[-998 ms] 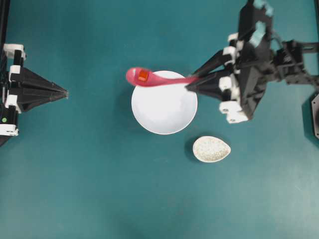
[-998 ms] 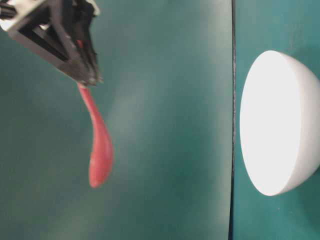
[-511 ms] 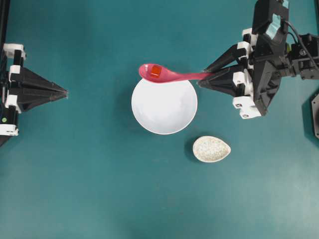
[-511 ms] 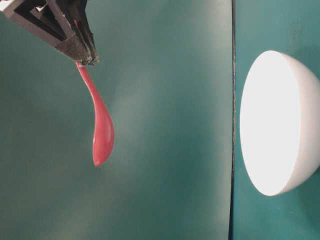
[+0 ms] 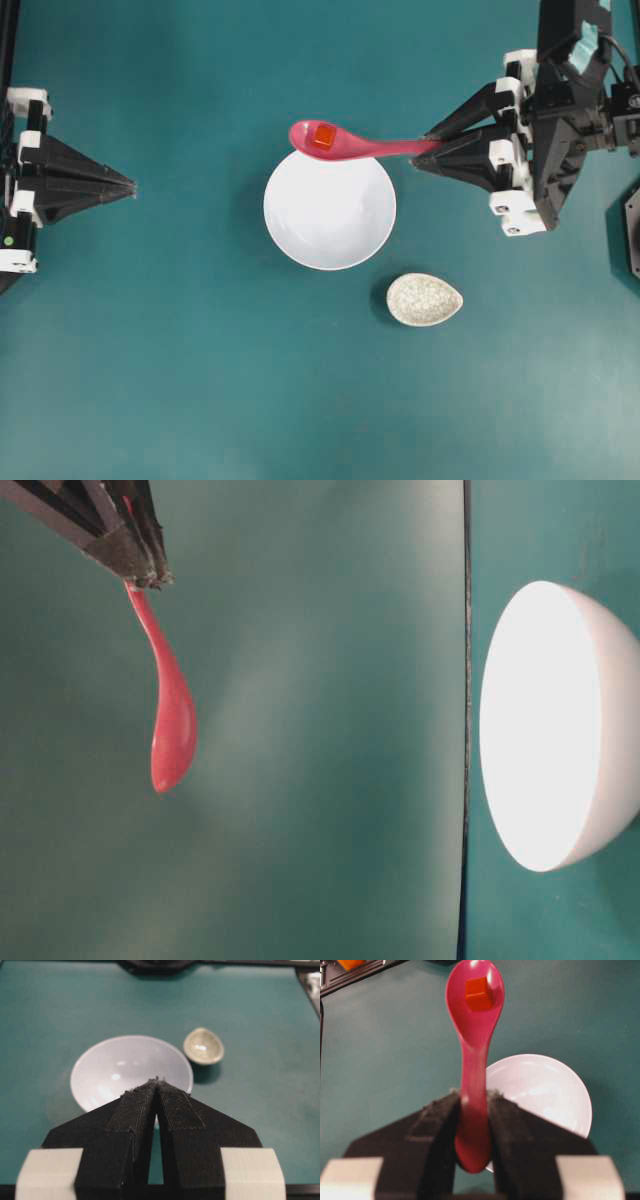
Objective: Grip the spoon and scoop the red block from the bowl with right arm.
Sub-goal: 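Raise the spoon carrying the red cube up out of the bowl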
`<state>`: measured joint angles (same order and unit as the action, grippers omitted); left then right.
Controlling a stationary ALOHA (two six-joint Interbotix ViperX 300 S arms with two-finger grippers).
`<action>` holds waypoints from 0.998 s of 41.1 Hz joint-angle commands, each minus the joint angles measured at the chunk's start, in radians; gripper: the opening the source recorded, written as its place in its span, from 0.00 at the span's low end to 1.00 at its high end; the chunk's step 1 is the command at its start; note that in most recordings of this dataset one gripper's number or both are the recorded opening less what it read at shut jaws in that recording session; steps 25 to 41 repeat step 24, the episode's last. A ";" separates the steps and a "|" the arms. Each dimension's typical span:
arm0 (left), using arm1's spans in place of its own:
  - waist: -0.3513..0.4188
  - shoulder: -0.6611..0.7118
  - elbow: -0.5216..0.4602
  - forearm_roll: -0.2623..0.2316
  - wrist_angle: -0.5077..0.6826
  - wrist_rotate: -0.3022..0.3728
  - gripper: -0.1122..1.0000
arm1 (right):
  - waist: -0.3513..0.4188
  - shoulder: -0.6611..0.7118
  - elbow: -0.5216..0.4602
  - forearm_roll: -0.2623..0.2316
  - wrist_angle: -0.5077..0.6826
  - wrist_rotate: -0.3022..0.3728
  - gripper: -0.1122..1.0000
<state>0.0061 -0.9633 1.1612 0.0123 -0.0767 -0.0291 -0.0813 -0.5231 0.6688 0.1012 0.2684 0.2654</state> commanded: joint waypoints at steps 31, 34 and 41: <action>0.002 0.005 -0.031 0.003 -0.009 -0.002 0.10 | -0.002 -0.015 -0.012 -0.003 -0.003 -0.002 0.30; 0.002 0.005 -0.031 0.003 -0.009 -0.002 0.10 | -0.002 -0.015 -0.012 -0.003 -0.003 -0.002 0.30; 0.002 0.005 -0.031 0.003 -0.009 -0.002 0.10 | -0.002 -0.015 -0.012 -0.003 -0.003 -0.002 0.30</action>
